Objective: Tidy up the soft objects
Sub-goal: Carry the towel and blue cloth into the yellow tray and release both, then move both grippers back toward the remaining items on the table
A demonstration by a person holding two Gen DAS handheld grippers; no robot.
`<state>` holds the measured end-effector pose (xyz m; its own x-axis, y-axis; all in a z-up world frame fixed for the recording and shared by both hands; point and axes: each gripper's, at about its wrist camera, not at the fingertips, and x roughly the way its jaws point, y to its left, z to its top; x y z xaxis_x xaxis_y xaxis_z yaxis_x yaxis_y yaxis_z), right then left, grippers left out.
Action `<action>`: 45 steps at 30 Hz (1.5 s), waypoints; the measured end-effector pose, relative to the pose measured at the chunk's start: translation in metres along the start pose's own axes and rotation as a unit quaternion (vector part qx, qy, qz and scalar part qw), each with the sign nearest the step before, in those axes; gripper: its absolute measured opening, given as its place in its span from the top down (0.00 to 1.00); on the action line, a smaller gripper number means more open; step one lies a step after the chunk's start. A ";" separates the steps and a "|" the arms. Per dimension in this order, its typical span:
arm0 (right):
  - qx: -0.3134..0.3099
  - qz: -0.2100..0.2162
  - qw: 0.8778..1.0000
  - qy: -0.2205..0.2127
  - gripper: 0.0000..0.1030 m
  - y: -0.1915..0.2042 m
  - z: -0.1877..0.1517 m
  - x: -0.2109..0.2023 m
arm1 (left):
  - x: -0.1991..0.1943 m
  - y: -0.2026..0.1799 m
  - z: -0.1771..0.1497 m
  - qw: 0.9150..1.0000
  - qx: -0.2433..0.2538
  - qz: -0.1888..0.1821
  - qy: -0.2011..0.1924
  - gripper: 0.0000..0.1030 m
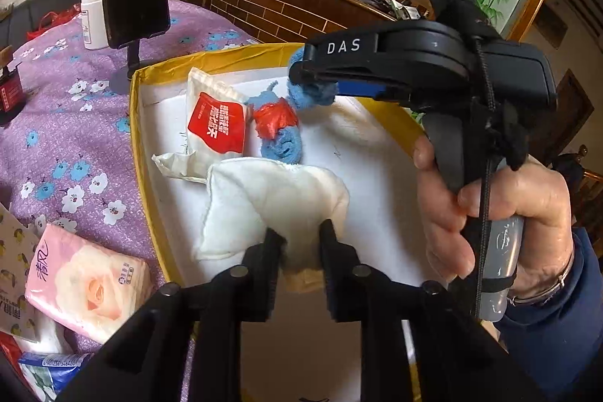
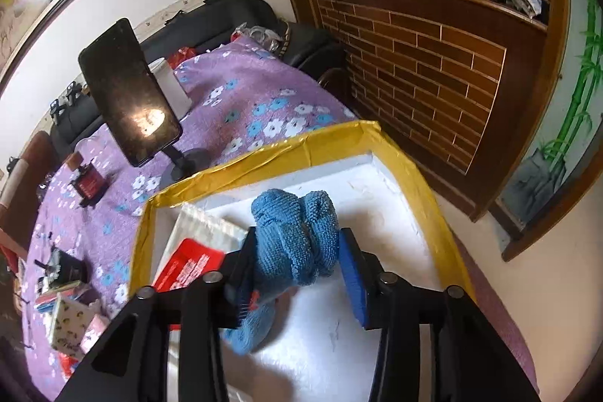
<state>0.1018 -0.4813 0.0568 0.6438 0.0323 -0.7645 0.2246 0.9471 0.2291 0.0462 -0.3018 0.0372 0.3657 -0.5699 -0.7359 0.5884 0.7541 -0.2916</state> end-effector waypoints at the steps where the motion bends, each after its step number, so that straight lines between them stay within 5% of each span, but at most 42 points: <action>1: -0.002 -0.002 1.000 0.001 0.52 -0.001 0.000 0.000 | 0.000 0.000 0.000 1.000 -0.001 0.001 -0.003 0.65; 4: 0.003 0.012 1.000 -0.001 0.52 -0.006 -0.001 -0.007 | -0.004 0.003 0.000 1.000 -0.008 0.002 -0.013 0.56; 13: 0.037 0.087 0.994 -0.051 0.51 -0.011 -0.038 -0.080 | -0.016 0.006 0.001 0.999 -0.009 0.004 -0.041 0.56; 22: 0.031 0.100 0.986 -0.131 0.45 -0.004 -0.113 -0.156 | -0.035 -0.002 0.000 0.997 0.009 0.029 -0.072 0.49; 27: 0.041 0.110 0.983 -0.144 0.45 -0.008 -0.121 -0.172 | -0.058 -0.007 0.000 0.997 -0.002 0.034 -0.070 0.49; 36: 0.021 0.163 0.981 -0.106 0.45 0.025 -0.140 -0.158 | -0.126 -0.006 -0.021 0.993 0.014 0.058 -0.107 0.39; 45: -0.058 0.204 0.976 -0.048 0.45 0.093 -0.172 -0.133 | -0.196 0.068 -0.058 0.987 -0.038 0.098 -0.120 0.38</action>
<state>-0.0885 -0.3425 0.0759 0.7291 0.3899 -0.5625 -0.1453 0.8913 0.4294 -0.0277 -0.1197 0.1260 0.6324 -0.4646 -0.6199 0.4376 0.8745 -0.2090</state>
